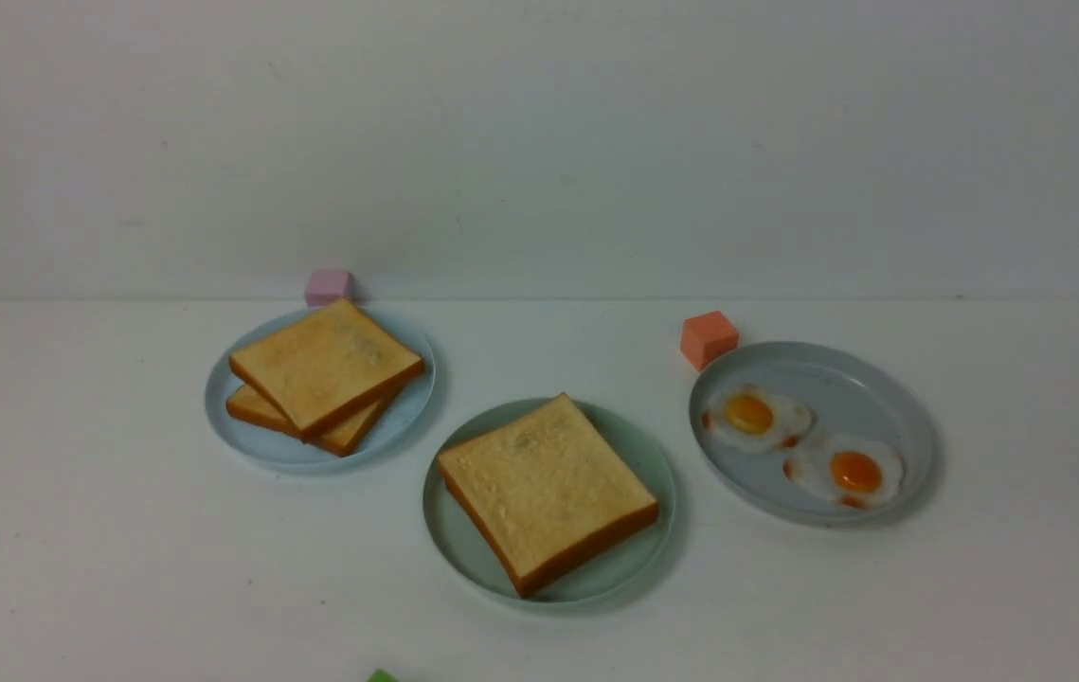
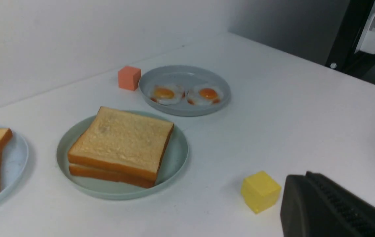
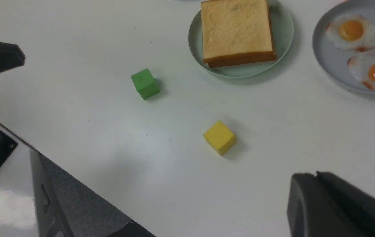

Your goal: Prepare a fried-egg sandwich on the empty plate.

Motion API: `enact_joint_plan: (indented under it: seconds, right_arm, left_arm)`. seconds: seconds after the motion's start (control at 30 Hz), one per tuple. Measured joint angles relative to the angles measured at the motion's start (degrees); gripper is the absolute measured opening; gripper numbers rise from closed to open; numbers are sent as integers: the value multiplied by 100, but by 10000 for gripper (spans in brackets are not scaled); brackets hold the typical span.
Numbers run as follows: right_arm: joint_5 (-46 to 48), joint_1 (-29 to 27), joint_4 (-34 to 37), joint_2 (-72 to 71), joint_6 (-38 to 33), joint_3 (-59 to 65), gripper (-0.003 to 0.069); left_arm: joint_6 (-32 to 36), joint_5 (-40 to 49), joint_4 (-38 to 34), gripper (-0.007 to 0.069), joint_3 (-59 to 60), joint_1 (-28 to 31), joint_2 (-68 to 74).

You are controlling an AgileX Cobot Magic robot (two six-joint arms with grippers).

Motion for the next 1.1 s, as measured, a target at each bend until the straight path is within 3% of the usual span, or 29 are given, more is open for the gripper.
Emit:
enact_joint_plan:
  seconds: [0.13, 0.23, 0.37, 0.43, 0.47, 0.53, 0.57, 0.63, 0.83, 1.1]
  right_arm:
    - [0, -26, 18, 0, 0, 0, 59]
    - [0, -352, 62, -107, 0, 0, 64]
    - [0, -961, 32, -392, -21, 0, 67]
    - [-239, -1812, -58, -1019, -346, 398, 59]
    - [-239, -1859, -58, -1067, -346, 398, 59]
    - [-1280, -2497, -7, -1792, -823, 1605, 20]
    - [-1372, -2578, -1, -1903, -851, 1709, 16]
    - [-2555, -2980, 38, -2568, -1112, 3080, -8]
    - [-4344, -3316, 59, -3797, -1194, 5974, -10]
    - [-4905, -3321, 121, -3970, -1065, 6659, -10]
  left_arm:
    - [0, 123, 0, -13, 40, 0, 0]
    - [0, 195, 0, -13, 50, 0, 0]
    - [-5, 206, 0, -13, 69, 0, 0]
    - [-13, 225, 0, -13, 75, 0, 0]
    - [-13, 225, 0, -13, 75, 0, 0]
    - [-13, 227, 0, -13, 75, 0, 0]
    - [-13, 227, 0, -13, 75, 0, 0]
    - [-14, 227, 0, -13, 75, 0, 0]
    - [-14, 227, 0, -13, 75, 0, 0]
    - [-14, 242, 0, -13, 80, 0, 0]
